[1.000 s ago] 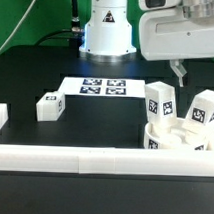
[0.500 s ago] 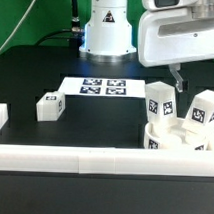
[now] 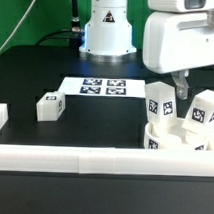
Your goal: Assemble stool
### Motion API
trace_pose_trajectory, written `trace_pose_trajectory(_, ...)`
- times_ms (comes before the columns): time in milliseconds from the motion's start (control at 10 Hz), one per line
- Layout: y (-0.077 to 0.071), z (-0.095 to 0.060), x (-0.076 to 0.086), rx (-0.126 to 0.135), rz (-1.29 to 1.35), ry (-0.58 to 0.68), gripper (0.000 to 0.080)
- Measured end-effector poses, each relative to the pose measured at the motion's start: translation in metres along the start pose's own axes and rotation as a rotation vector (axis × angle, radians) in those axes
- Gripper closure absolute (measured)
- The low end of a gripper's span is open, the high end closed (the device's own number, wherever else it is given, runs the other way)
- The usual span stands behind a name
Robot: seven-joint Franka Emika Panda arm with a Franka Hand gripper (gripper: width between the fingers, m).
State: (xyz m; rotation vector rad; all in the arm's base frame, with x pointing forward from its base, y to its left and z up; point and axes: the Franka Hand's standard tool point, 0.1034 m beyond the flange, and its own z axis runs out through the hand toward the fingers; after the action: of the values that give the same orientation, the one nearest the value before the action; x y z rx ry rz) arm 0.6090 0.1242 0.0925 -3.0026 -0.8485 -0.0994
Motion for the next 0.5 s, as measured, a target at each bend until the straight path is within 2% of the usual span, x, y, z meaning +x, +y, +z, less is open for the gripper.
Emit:
trace_pose_trajectory(200,0.0010,0.0049,-0.0024,-0.010,-0.134,-0.014,0.0150)
trace_pose_trajectory(500,0.0042,0.0100,-0.0065,-0.008,-0.167,-0.025,0.0150)
